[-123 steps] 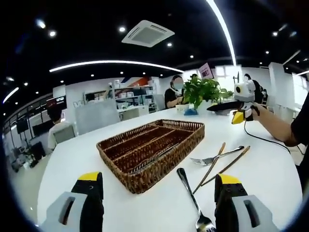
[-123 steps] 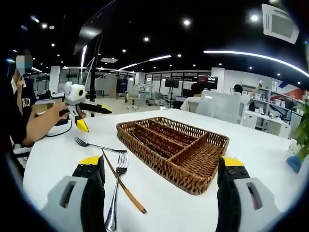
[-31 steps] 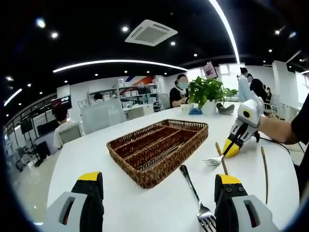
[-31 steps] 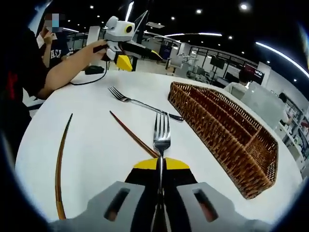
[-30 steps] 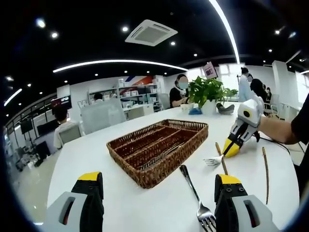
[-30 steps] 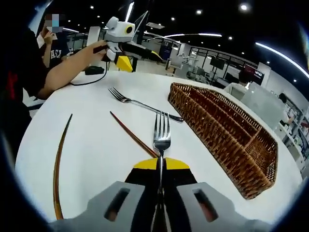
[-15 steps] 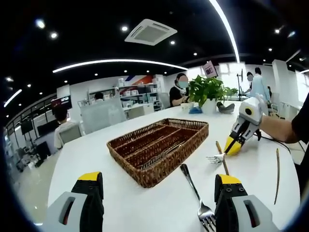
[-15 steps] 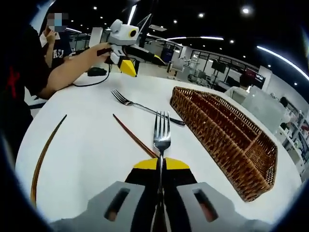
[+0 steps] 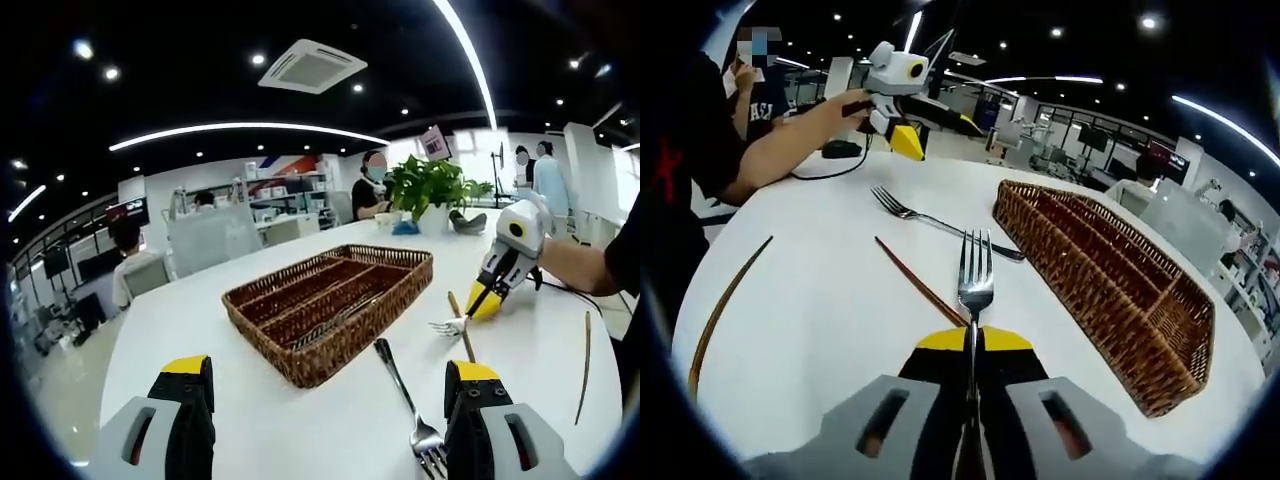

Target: Arrange the knives, forks, and spoons in their matching storage slots by inserting each utensil handle-first until every utensil is classified and aligned in the correct compartment

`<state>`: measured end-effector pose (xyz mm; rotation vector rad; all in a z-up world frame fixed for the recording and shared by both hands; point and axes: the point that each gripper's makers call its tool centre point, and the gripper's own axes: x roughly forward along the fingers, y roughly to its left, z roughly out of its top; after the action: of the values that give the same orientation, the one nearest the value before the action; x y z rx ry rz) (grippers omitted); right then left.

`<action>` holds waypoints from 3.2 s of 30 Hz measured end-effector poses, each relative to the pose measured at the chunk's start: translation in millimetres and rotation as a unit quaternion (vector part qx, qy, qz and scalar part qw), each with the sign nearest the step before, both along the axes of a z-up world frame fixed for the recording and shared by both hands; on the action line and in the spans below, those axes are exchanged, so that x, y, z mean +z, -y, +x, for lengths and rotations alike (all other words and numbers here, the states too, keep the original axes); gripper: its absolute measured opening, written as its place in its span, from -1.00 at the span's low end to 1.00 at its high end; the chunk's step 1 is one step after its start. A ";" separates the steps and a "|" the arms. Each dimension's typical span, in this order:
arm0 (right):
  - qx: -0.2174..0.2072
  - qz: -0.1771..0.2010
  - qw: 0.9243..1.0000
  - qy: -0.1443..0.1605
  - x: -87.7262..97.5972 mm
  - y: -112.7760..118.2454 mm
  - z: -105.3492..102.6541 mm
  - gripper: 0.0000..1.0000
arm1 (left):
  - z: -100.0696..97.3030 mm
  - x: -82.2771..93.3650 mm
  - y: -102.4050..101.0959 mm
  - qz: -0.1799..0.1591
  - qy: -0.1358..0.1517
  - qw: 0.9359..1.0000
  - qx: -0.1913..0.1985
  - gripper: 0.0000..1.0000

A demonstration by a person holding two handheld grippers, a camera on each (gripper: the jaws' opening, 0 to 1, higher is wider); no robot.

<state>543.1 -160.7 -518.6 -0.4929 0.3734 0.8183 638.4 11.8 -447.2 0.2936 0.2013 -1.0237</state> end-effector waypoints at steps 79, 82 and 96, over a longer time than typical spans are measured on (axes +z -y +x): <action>0.125 -0.120 0.981 0.086 97.3 -16.7 8.9 -1.00 | 11.2 -15.2 0.1 -0.015 -0.010 1.000 0.009 1.00; 0.126 -0.127 0.980 0.087 95.5 -18.4 7.7 -1.00 | 10.7 -13.7 0.8 -0.017 -0.008 1.000 0.009 1.00; 0.136 -0.126 0.979 0.087 91.7 -24.1 8.8 -1.00 | 5.2 -4.8 4.2 -0.020 0.005 1.000 0.002 1.00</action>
<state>552.0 -136.6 -426.9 -0.8593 0.2504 0.9889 643.6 7.7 -452.0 0.2626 0.1717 -1.0200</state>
